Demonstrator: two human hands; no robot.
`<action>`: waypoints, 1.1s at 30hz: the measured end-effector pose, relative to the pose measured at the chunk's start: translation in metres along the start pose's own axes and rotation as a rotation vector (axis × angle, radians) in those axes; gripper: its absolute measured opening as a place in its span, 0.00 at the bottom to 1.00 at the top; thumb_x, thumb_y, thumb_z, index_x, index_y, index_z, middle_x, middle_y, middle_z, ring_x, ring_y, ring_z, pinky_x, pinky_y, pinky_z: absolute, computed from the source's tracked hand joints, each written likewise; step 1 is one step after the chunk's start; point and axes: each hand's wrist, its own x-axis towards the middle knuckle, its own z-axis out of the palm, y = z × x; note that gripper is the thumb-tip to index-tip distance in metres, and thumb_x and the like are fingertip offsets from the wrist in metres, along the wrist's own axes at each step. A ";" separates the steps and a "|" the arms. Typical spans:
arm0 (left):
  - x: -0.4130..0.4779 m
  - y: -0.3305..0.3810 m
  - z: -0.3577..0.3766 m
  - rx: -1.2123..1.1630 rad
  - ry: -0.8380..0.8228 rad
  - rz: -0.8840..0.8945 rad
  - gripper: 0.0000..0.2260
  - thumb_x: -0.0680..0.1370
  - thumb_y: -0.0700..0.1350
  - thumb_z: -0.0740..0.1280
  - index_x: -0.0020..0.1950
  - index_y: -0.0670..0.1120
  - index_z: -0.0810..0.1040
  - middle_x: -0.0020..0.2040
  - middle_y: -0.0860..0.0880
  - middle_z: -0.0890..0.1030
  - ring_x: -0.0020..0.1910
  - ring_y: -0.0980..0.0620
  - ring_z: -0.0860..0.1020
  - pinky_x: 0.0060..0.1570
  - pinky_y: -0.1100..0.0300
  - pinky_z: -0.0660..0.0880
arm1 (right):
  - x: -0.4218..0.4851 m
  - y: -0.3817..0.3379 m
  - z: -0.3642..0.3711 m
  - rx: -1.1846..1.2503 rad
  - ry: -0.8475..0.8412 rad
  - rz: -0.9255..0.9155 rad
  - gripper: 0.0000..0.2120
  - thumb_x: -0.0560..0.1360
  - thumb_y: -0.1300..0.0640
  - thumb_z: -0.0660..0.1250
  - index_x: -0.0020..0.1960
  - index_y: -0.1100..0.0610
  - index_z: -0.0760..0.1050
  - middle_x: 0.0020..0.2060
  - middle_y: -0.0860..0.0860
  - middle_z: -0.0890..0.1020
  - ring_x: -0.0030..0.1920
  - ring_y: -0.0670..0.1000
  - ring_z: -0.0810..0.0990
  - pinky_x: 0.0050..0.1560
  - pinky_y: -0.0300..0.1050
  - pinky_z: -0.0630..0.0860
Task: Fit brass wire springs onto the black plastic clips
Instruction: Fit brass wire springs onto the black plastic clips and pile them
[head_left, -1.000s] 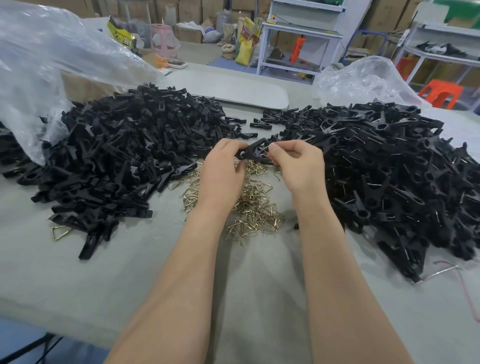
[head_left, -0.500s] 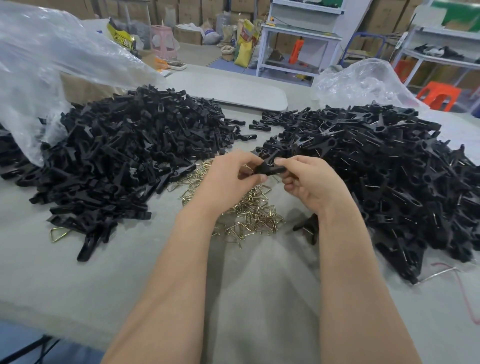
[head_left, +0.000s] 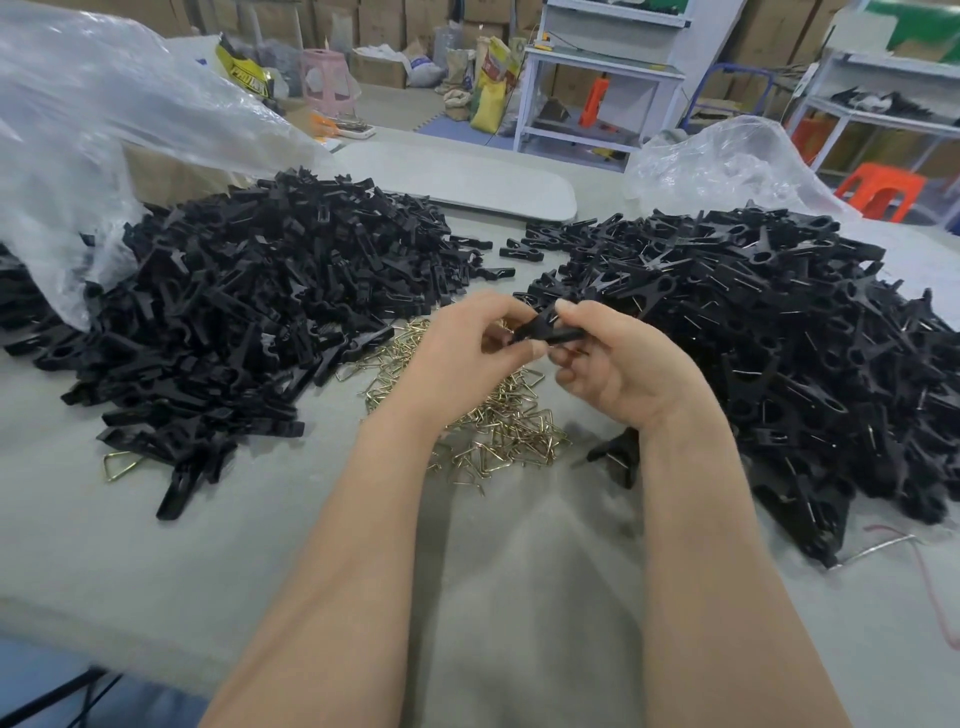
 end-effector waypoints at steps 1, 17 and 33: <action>0.000 0.002 -0.002 -0.064 -0.006 -0.003 0.08 0.72 0.43 0.73 0.46 0.55 0.79 0.38 0.60 0.78 0.39 0.63 0.76 0.45 0.69 0.75 | -0.002 0.000 -0.001 0.153 -0.094 0.042 0.08 0.70 0.54 0.70 0.40 0.57 0.74 0.29 0.49 0.73 0.28 0.45 0.73 0.30 0.36 0.71; -0.003 0.014 -0.008 -0.302 0.004 0.058 0.10 0.72 0.39 0.73 0.49 0.52 0.80 0.51 0.49 0.80 0.49 0.58 0.78 0.55 0.62 0.74 | -0.004 0.014 0.028 0.338 -0.446 0.087 0.23 0.70 0.39 0.61 0.40 0.61 0.75 0.17 0.43 0.62 0.18 0.42 0.57 0.24 0.35 0.51; 0.005 0.005 -0.006 -0.156 0.220 -0.134 0.26 0.75 0.51 0.69 0.72 0.51 0.66 0.66 0.55 0.68 0.54 0.66 0.71 0.52 0.73 0.70 | 0.001 -0.031 0.018 0.319 0.306 -0.299 0.14 0.76 0.53 0.67 0.54 0.64 0.74 0.43 0.55 0.80 0.42 0.49 0.80 0.43 0.40 0.79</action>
